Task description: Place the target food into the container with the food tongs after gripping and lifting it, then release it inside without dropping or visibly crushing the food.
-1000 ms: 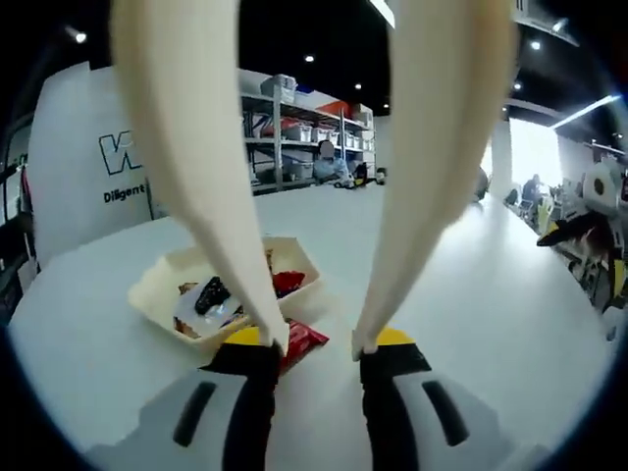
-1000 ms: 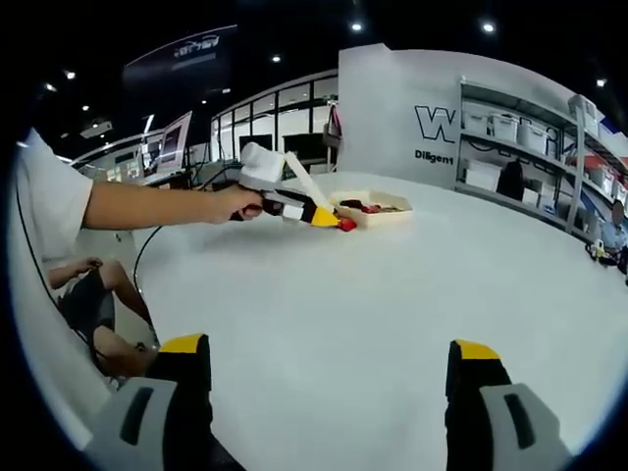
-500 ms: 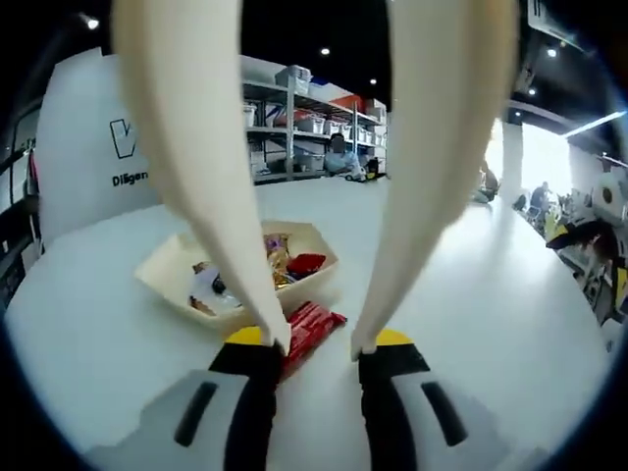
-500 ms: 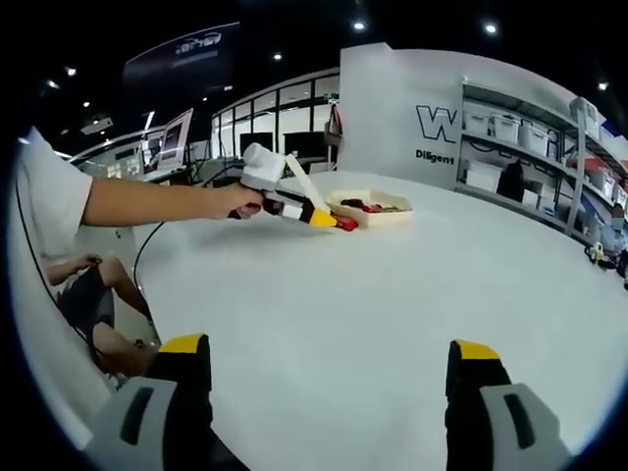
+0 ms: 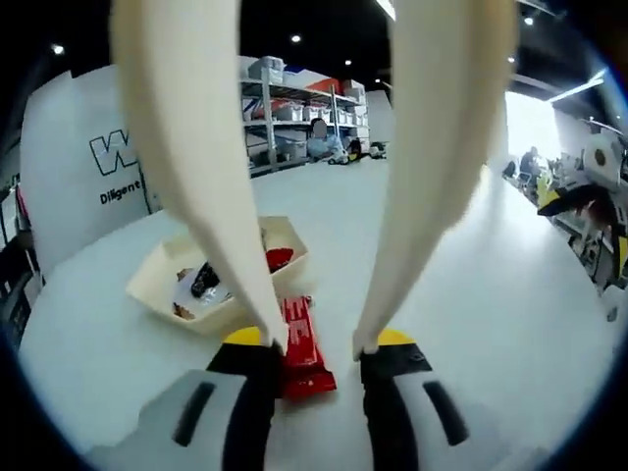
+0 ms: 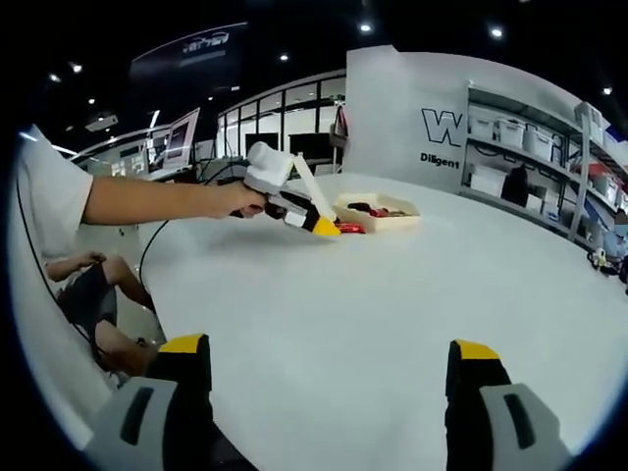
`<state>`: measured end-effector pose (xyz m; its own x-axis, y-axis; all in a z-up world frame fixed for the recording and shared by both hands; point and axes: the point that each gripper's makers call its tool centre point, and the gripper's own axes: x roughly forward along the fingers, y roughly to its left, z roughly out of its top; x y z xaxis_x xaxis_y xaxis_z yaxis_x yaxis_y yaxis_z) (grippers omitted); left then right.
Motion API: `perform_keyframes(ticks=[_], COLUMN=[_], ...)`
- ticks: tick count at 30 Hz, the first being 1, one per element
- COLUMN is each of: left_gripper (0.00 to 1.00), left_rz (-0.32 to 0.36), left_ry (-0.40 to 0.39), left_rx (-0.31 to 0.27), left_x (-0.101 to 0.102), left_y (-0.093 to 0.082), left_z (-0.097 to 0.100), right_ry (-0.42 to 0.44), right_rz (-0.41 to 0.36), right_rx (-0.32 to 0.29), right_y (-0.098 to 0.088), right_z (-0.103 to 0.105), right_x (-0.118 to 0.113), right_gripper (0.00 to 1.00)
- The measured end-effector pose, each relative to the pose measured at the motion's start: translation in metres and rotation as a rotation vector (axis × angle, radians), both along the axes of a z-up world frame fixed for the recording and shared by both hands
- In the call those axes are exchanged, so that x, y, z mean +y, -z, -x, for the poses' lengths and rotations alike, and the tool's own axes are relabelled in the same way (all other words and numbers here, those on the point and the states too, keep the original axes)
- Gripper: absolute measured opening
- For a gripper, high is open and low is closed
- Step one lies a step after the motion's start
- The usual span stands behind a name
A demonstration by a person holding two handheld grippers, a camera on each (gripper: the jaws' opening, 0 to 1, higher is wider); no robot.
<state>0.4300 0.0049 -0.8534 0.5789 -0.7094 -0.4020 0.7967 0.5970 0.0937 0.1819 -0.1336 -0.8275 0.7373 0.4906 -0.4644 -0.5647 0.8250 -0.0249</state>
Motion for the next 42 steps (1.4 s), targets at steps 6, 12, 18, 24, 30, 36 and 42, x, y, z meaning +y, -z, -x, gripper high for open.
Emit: perform_keyframes(ticks=[6, 12, 18, 24, 30, 36, 42], left_gripper=[0.32, 0.32, 0.32, 0.29, 0.28, 0.28, 0.30], left_rz=[-0.008, 0.010, 0.011, -0.013, -0.024, -0.037, -0.049], left_ry=[-0.014, -0.051, -0.065, -0.035, -0.012, -0.001, 0.003], left_rx=[0.005, 0.025, 0.022, 0.014, 0.013, 0.011, 0.024], left_x=[-0.001, 0.001, 0.003, 0.002, 0.002, 0.001, 0.003], left_y=[0.003, 0.003, 0.003, 0.004, 0.005, 0.006, 0.005], left_z=[-0.014, -0.023, -0.030, -0.024, -0.011, 0.001, 0.018], right_ry=[0.014, 0.022, 0.023, 0.024, 0.010, -0.006, -0.012], right_rz=[-0.003, -0.008, -0.007, -0.005, 0.000, 0.003, -0.001], right_rx=[0.003, 0.002, 0.007, 0.005, 0.002, 0.002, 0.005], right_y=[0.002, 0.001, 0.003, 0.002, 0.001, 0.002, 0.004], right_z=[0.001, 0.001, 0.002, 0.002, 0.001, 0.005, 0.007], right_x=[-0.006, -0.008, -0.008, -0.010, -0.004, 0.002, 0.004], right_gripper=[0.99, 0.99, 0.99, 0.99, 0.99, 0.99, 0.99])
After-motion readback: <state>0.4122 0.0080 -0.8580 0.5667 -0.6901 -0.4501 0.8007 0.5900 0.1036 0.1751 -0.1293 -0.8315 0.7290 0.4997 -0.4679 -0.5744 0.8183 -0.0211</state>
